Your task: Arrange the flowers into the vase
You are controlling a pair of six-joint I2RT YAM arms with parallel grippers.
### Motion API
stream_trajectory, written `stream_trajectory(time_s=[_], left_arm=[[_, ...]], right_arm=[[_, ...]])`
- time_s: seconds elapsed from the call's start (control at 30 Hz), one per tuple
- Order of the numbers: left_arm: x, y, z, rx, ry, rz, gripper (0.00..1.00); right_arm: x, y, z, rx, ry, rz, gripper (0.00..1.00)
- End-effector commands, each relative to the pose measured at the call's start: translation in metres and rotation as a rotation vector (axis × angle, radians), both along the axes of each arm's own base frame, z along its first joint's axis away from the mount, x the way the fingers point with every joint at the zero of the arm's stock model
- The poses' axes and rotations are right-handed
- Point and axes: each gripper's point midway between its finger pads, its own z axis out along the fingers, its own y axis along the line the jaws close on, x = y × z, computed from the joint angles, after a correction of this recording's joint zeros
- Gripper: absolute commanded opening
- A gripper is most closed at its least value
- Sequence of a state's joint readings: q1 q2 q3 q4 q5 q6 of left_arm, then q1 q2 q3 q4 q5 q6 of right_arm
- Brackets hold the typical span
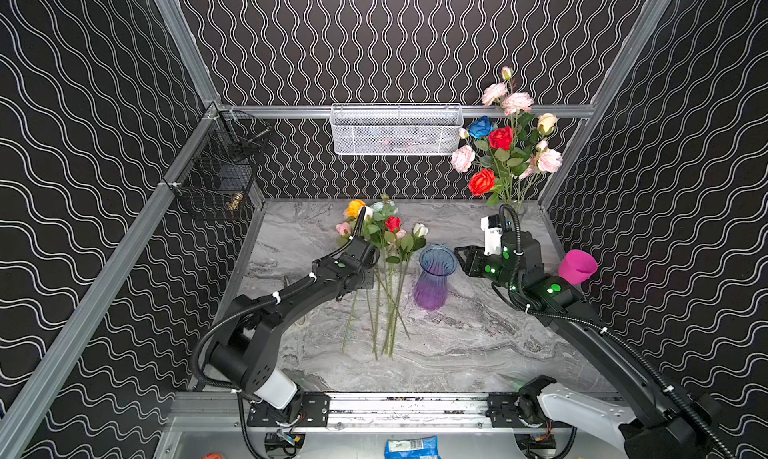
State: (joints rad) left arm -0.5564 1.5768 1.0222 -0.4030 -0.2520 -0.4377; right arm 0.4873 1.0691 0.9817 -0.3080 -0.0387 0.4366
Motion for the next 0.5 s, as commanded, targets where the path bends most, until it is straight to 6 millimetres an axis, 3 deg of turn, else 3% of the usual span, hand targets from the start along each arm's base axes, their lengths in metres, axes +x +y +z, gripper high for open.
stream_trajectory(time_s=[0.0,0.07,0.13,0.2,0.27,0.33,0.47], left_arm=[[0.006,0.008,0.004,0.029,-0.049,0.022,0.32],[0.006,0.009,0.012,0.014,-0.070,0.027,0.45],[0.006,0.013,0.019,0.032,-0.078,0.044,0.50],[0.006,0.014,0.025,0.024,-0.085,0.052,0.50],[0.003,0.003,0.026,-0.050,-0.087,0.024,0.47],[-0.002,-0.013,0.017,-0.126,-0.060,-0.018,0.44],[-0.003,-0.025,-0.008,-0.165,0.005,-0.038,0.40]], right_arm=[[0.003,0.000,0.014,0.014,-0.037,-0.006,0.37],[0.004,0.000,0.022,0.018,-0.053,-0.009,0.37],[0.004,0.000,0.021,0.015,-0.053,-0.008,0.37],[0.004,0.000,0.021,0.014,-0.053,-0.006,0.37],[0.004,0.000,0.018,0.012,-0.051,-0.005,0.37],[0.005,-0.001,0.016,0.006,-0.048,-0.010,0.37],[0.005,0.000,0.016,0.006,-0.051,-0.007,0.37]])
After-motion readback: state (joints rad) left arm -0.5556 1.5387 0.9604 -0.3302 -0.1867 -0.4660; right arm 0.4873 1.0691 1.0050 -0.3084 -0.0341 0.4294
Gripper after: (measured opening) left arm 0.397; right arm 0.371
